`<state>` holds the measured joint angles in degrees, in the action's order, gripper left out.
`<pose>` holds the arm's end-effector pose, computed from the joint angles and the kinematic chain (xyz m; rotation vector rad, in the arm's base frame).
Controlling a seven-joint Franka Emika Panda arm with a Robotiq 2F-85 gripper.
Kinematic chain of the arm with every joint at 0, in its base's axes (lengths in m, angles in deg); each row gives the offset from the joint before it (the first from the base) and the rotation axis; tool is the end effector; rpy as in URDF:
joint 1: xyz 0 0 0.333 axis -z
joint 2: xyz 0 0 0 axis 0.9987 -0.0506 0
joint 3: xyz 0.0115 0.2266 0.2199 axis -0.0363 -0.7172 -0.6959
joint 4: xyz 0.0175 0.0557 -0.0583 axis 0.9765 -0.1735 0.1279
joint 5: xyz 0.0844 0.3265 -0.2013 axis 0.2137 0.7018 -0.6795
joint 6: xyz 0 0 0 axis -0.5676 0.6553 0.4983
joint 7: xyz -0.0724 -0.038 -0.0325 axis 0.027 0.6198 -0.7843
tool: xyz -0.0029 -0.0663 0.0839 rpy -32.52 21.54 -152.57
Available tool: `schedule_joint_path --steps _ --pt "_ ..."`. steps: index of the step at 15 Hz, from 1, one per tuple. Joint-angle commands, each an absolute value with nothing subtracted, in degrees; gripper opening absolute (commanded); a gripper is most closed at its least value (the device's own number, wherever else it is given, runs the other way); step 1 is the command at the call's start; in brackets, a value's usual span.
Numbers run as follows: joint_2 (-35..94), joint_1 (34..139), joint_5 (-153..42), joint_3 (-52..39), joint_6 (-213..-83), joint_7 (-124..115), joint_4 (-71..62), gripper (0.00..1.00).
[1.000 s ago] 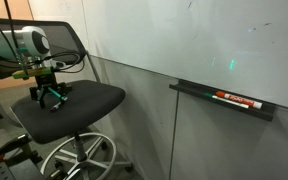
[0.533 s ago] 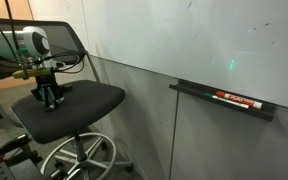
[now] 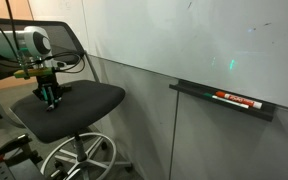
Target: Use the marker on the chair to draw a smiley face on the whiteboard
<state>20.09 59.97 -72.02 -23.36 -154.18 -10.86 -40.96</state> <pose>0.3877 0.3372 0.1517 2.7416 1.1434 -0.2317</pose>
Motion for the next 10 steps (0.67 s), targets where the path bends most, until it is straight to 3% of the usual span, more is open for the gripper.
schedule_joint_path --steps 1,10 --pt "19.4 61.0 -71.2 -23.5 -154.9 -8.9 -40.1 0.07" --pt "22.2 62.2 -70.7 -23.3 -149.9 -8.7 -37.8 0.06"
